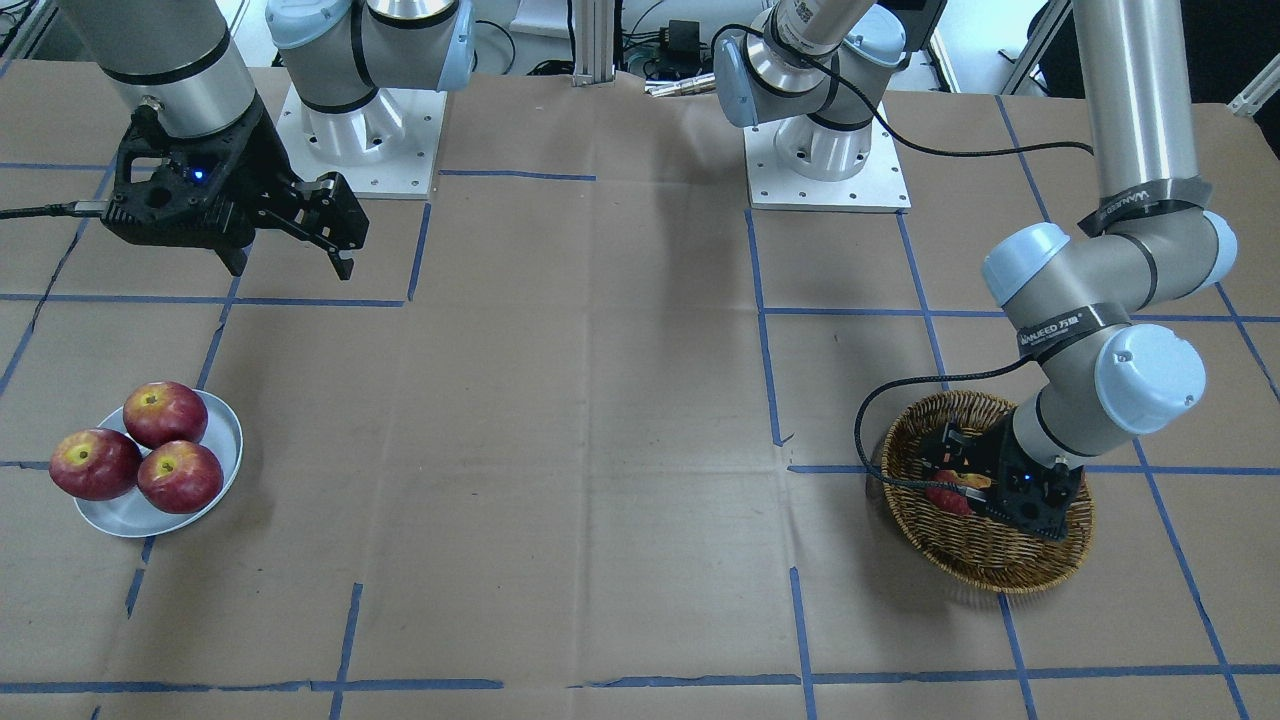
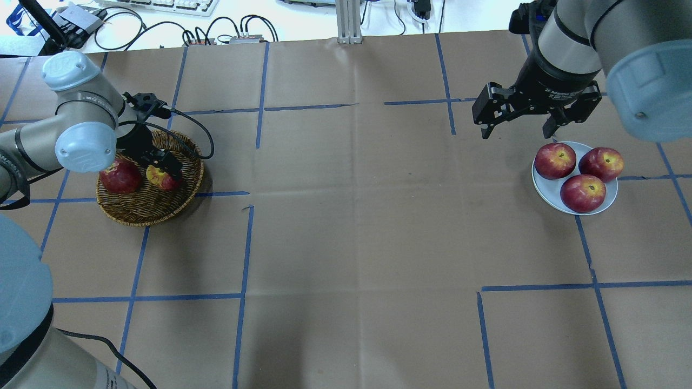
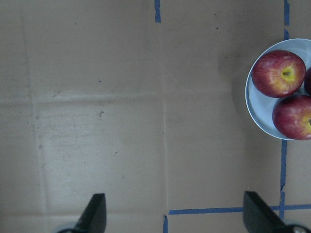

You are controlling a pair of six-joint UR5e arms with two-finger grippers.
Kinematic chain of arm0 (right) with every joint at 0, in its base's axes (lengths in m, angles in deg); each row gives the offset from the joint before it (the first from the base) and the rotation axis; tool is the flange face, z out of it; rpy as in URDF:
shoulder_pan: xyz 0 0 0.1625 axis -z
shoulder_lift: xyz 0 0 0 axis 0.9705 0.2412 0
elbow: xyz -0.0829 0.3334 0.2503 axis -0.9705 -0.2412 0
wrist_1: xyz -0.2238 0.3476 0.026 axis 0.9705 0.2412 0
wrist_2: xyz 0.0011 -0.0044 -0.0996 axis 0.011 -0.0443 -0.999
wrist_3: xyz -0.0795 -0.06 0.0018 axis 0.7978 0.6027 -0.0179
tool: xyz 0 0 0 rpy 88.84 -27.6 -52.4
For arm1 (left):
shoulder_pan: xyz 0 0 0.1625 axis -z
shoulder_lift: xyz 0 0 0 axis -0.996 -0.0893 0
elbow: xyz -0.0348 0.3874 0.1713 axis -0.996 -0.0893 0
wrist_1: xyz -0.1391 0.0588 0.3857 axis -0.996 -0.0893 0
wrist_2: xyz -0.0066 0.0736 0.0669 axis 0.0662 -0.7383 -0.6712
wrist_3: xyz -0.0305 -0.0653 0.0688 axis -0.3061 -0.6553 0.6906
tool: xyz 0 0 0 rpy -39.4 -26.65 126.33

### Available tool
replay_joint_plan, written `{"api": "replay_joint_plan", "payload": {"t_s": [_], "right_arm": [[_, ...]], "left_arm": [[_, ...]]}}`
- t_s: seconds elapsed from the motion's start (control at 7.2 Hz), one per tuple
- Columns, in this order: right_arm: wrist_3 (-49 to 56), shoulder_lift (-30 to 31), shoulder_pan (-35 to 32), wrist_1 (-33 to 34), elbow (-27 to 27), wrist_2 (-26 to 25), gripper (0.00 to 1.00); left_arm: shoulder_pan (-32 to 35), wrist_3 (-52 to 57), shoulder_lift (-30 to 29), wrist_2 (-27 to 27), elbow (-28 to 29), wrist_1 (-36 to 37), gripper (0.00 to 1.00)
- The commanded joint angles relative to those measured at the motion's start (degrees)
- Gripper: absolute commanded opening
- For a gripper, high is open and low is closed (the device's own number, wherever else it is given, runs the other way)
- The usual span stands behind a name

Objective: Transfer apple from basket to plate
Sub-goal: 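Lower the left gripper into the basket onto the yellow-red apple, then close the left gripper on the apple and lift it from the basket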

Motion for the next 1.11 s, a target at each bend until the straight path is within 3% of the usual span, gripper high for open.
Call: {"api": "replay_joint_plan", "payload": {"t_s": [0.0, 0.14, 0.42, 0.69, 0.97], "right_arm": [[0.0, 0.0, 0.0, 0.1, 0.1, 0.1, 1.00], [0.0, 0.0, 0.0, 0.1, 0.1, 0.0, 1.00], [0.0, 0.0, 0.0, 0.0, 0.1, 0.1, 1.00], [0.0, 0.0, 0.0, 0.1, 0.1, 0.0, 1.00], [0.0, 0.0, 0.0, 0.0, 0.1, 0.0, 1.00]], "left_arm": [[0.1, -0.4, -1.1, 0.2, 0.0, 0.1, 0.78], [0.3, -0.3, -1.1, 0.2, -0.4, 0.1, 0.58], [1.9, -1.4, 0.6, 0.4, -0.3, 0.1, 0.39], [12.4, -17.2, 7.2, 1.2, 0.7, -2.5, 0.39], [25.1, -36.4, 7.4, 0.7, 3.4, -2.5, 0.39]]}}
